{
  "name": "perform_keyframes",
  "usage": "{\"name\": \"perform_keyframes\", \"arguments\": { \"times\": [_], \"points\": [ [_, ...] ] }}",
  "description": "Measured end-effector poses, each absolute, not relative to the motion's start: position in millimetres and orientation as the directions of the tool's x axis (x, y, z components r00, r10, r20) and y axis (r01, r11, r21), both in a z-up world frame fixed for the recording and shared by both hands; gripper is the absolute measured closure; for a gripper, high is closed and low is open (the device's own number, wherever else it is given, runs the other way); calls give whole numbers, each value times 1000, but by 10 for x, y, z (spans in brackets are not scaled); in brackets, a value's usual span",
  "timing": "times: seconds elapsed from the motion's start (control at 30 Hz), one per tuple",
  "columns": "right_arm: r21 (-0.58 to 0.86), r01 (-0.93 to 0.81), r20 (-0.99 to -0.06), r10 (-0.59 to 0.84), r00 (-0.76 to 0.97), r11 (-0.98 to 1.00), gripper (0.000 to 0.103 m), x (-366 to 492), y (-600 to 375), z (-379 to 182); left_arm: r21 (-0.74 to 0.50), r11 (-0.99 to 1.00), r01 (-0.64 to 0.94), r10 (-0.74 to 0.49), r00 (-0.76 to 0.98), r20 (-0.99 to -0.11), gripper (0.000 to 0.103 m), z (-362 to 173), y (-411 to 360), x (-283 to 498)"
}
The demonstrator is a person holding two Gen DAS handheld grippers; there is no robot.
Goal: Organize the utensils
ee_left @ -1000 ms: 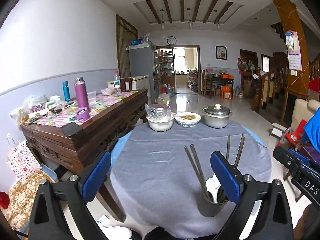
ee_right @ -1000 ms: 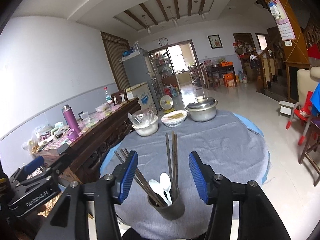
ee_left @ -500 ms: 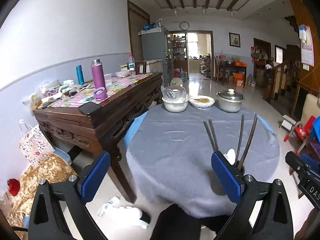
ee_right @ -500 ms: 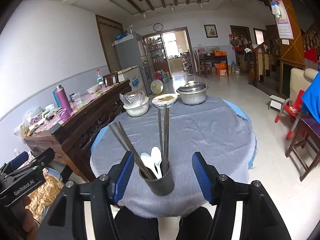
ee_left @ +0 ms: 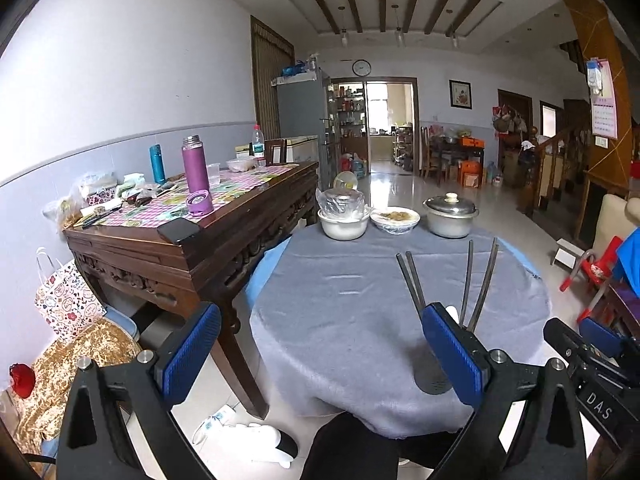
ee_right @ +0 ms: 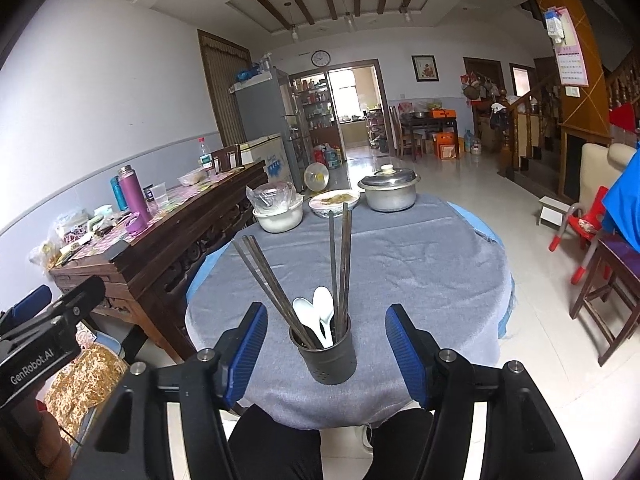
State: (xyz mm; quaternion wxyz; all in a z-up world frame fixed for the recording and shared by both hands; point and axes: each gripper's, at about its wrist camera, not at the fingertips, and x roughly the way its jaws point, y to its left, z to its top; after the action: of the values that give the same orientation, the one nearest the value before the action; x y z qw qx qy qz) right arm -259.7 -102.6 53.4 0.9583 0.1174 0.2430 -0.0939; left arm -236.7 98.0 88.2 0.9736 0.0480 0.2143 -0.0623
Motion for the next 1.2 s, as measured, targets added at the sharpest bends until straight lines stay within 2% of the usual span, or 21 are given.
{"name": "perform_keyframes", "arguments": {
  "times": [1.2],
  "points": [
    [136,217,-456,-133,880,967,37,-2646,-871,661,29,991,128,-104,898,-427,2,825,1050,-2416]
  ]
}}
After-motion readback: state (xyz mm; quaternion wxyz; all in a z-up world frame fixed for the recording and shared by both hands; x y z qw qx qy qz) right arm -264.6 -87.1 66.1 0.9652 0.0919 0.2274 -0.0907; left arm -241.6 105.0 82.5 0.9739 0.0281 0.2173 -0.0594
